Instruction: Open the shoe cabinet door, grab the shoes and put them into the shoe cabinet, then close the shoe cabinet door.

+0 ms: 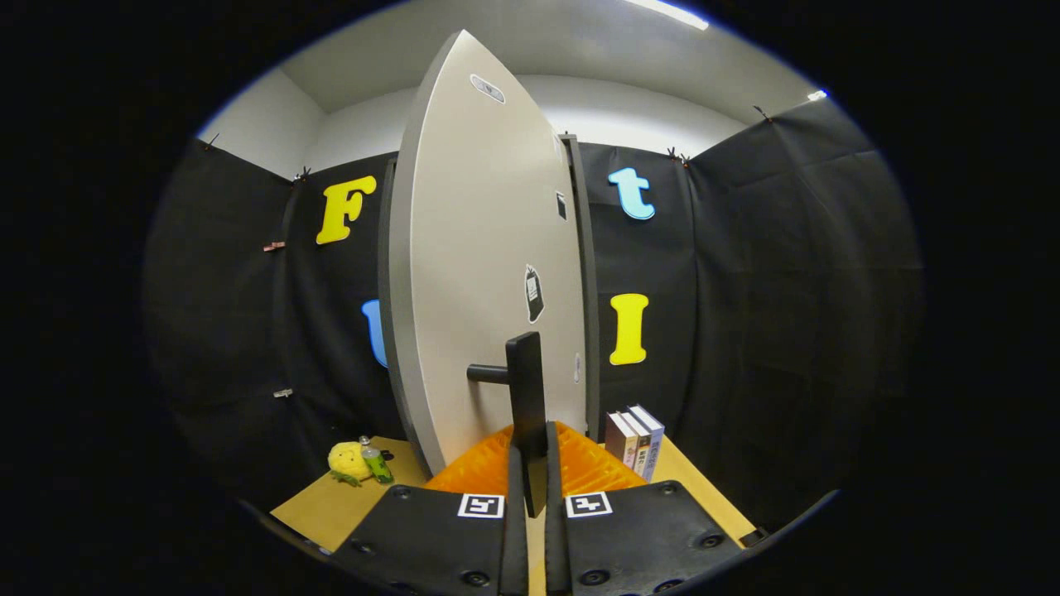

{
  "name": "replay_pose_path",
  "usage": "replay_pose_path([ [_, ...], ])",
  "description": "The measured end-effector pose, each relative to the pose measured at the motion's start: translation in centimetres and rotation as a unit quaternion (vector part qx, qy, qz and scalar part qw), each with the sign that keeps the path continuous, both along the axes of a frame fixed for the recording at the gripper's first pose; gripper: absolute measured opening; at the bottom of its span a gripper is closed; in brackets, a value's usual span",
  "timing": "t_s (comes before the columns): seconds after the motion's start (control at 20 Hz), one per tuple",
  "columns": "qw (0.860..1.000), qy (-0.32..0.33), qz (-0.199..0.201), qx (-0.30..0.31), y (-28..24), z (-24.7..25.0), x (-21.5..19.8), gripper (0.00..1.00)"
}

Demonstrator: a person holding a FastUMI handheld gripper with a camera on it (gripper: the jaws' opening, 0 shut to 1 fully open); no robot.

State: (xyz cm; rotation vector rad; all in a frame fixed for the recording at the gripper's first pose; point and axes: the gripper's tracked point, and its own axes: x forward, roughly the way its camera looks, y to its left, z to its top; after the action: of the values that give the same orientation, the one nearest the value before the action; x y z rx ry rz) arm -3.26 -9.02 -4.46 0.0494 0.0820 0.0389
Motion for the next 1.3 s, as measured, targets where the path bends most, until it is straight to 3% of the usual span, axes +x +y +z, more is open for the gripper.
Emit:
replay_pose_path([
  [0.3,1.0,-0.02,0.02,0.01,-4.8,1.9,-1.0,0.12],
  [0.65,1.0,-0.006,-0.018,0.008,-11.6,1.7,-0.7,0.08],
  [0.85,1.0,0.0,0.005,0.014,-10.8,1.4,-1.0,0.06],
  [1.3,0.999,-0.012,-0.04,-0.008,-11.5,1.8,-3.8,0.12],
])
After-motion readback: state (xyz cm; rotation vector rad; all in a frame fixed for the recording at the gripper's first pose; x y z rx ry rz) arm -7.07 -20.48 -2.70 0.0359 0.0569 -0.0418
